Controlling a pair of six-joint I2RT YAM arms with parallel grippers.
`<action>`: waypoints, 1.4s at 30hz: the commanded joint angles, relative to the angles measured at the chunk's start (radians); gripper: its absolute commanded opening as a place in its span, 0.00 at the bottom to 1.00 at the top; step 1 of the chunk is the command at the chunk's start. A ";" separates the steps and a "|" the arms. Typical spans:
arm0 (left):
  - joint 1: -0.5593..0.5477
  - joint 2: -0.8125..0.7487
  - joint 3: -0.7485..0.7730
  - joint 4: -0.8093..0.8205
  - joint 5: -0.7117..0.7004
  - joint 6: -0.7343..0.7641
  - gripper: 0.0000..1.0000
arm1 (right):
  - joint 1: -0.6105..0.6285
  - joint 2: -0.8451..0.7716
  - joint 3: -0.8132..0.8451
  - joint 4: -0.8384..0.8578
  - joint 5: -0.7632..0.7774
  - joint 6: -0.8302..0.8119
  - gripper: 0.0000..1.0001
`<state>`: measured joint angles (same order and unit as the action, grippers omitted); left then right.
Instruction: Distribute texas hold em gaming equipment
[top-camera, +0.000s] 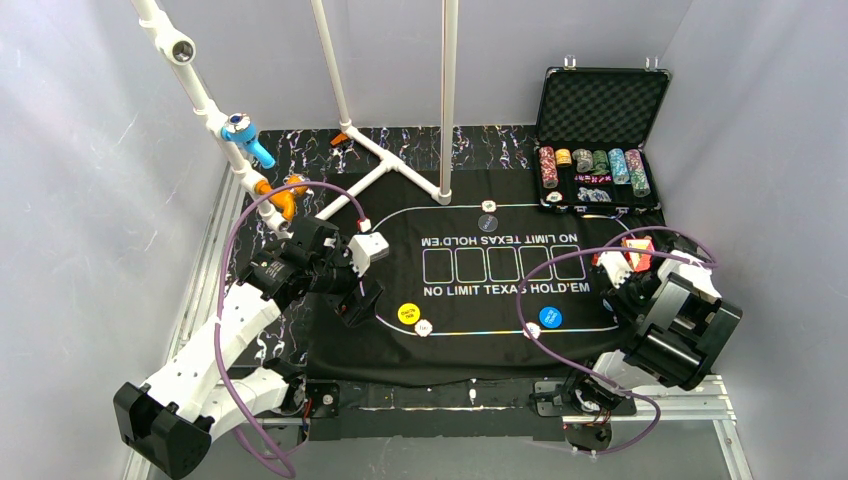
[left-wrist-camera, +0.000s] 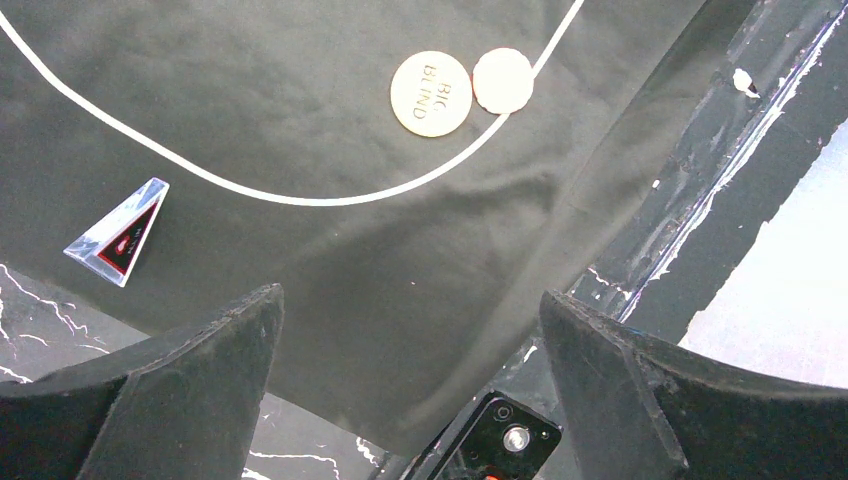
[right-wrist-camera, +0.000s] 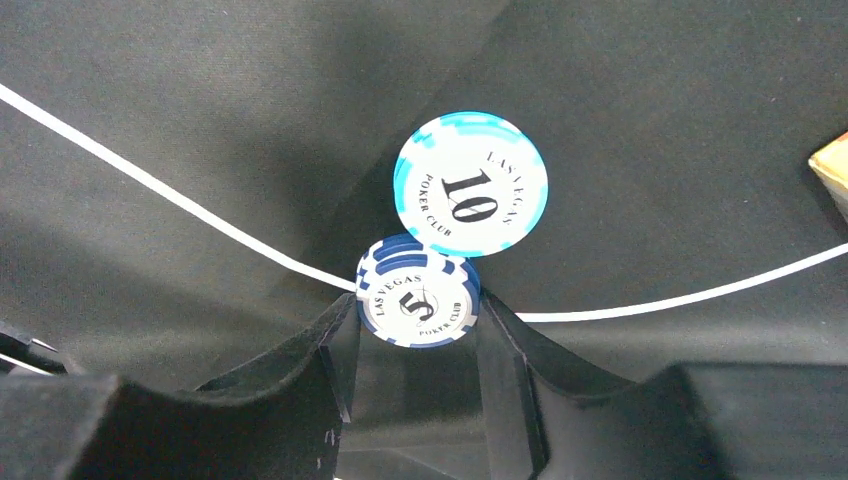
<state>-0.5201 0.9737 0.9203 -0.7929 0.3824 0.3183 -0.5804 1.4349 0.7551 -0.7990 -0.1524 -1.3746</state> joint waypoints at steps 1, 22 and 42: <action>-0.004 -0.008 0.006 -0.007 0.018 0.007 0.99 | -0.004 0.040 -0.076 -0.049 -0.009 -0.012 0.39; -0.004 -0.022 0.006 -0.008 0.028 -0.003 0.99 | -0.012 -0.033 0.174 -0.333 -0.043 -0.037 0.01; 0.044 -0.042 0.040 -0.008 0.105 -0.079 0.99 | 0.830 0.005 0.385 -0.093 -0.175 0.651 0.01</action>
<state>-0.4961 0.9588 0.9253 -0.7918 0.4412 0.2581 0.1768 1.3968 1.0737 -0.9749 -0.3176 -0.8772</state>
